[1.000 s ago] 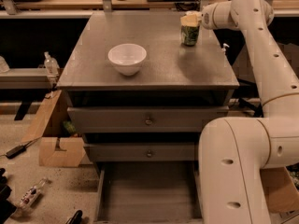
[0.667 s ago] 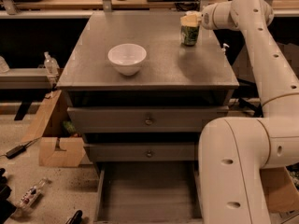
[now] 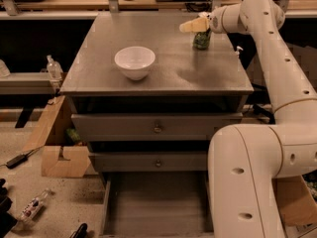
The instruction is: Pick green can from bottom drawer and place on counter
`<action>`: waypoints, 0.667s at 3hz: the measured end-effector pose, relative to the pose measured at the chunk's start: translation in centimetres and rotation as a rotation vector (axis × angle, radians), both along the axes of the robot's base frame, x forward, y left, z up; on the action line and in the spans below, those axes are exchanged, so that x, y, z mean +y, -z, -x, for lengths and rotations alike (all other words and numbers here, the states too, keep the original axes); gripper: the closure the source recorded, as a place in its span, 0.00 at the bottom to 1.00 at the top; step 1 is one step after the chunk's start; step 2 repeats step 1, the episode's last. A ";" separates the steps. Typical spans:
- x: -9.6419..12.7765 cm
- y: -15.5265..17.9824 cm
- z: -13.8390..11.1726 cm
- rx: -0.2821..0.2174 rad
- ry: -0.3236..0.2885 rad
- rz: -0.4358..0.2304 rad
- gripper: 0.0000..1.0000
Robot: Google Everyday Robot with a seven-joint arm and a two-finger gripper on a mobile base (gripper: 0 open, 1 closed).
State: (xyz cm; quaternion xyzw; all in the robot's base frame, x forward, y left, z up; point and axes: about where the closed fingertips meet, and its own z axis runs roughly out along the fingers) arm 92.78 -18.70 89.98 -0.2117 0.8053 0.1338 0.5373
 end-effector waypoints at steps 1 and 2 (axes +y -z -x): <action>0.0 0.0 0.0 0.000 0.000 0.000 0.00; 0.0 0.0 0.0 0.000 0.000 0.000 0.00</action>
Offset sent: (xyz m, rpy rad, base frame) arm 0.0000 0.0000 0.0000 0.0000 0.0000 0.0000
